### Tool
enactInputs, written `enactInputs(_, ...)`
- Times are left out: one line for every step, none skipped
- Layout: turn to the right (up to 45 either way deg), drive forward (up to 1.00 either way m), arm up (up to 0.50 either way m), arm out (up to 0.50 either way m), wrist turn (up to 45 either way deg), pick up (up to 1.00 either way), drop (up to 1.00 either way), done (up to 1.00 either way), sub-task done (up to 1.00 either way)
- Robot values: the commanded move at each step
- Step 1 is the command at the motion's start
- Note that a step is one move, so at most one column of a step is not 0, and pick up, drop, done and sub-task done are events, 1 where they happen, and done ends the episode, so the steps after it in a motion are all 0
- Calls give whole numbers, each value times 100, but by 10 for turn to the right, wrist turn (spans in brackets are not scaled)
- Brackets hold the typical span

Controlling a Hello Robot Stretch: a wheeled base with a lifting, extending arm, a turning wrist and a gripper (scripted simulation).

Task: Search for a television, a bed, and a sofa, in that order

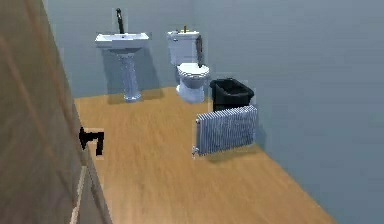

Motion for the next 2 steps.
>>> enactInputs(-450,0,0,0,0,0,0,0,0)
enactInputs(450,0,0,0,0,0,0,0,0)
